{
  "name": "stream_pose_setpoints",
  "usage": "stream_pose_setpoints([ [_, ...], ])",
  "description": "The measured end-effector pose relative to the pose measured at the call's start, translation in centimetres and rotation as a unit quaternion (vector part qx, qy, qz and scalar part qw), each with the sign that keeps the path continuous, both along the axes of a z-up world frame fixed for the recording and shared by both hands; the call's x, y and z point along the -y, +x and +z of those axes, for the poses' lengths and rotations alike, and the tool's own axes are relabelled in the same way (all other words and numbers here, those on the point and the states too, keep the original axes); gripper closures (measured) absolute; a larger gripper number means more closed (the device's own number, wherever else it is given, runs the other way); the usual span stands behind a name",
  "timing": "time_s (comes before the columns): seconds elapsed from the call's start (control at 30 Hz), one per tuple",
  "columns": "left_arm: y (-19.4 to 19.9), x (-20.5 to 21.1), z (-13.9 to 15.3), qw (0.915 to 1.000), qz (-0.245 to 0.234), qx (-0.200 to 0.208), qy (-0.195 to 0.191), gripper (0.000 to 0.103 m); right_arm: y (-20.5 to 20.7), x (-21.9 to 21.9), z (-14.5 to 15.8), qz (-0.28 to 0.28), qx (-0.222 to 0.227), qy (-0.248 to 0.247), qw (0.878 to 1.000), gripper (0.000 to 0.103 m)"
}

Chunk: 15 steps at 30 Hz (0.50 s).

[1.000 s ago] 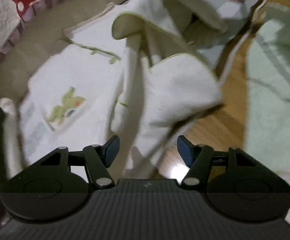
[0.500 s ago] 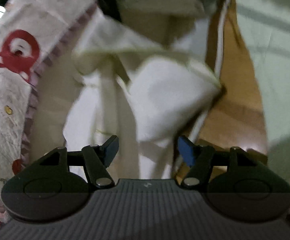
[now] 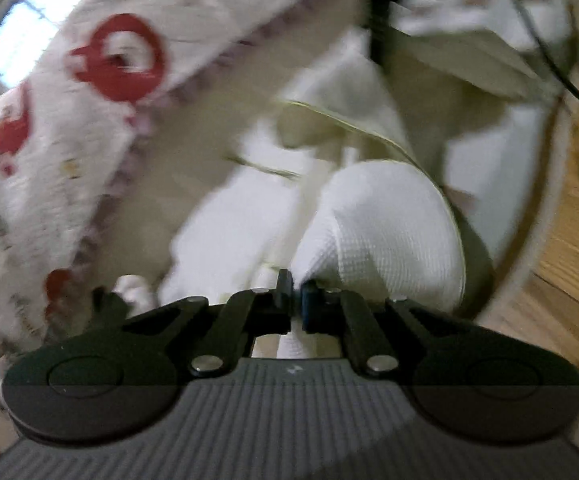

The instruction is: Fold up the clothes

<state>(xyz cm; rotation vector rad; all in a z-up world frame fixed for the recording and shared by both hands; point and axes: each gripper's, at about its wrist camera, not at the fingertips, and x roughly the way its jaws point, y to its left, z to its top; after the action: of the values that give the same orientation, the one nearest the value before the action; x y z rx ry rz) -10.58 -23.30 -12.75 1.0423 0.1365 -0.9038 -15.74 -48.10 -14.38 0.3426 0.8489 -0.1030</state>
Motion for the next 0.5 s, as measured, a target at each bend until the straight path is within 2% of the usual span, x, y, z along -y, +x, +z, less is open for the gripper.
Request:
stream_pose_setpoints([
  [0.1,1.8,0.5,0.1,0.9995,0.001,-0.008,-0.031,0.098,0.1,0.4,-0.5,-0.007,-0.001,0.014,1.000,0.096],
  [0.13,2.2,0.9,-0.1,0.9988,-0.004,-0.011,-0.048,0.094,0.1,0.4,-0.7,-0.008,-0.004,0.014,1.000,0.096],
  [0.2,2.9,1.6,-1.1,0.9988,0.001,0.001,-0.049,0.093,0.1,0.5,-1.1,-0.012,-0.010,0.012,1.000,0.096],
  [0.3,4.3,2.4,-2.2,0.9986,0.007,0.023,-0.047,0.080,0.1,0.5,-1.7,-0.013,-0.014,0.016,1.000,0.096],
  [0.33,4.8,2.5,-2.3,0.9985,0.011,0.022,-0.049,0.073,0.1,0.4,-1.9,-0.011,-0.016,0.013,1.000,0.096],
  [0.43,6.1,2.2,-2.1,0.9972,0.025,-0.014,-0.069,0.053,-0.1,-0.1,-2.0,0.002,-0.016,-0.004,1.000,0.096],
  [0.5,7.2,1.4,-1.8,0.9935,0.041,-0.074,-0.076,0.045,-0.5,-0.7,-1.9,0.015,-0.013,-0.018,1.000,0.096],
])
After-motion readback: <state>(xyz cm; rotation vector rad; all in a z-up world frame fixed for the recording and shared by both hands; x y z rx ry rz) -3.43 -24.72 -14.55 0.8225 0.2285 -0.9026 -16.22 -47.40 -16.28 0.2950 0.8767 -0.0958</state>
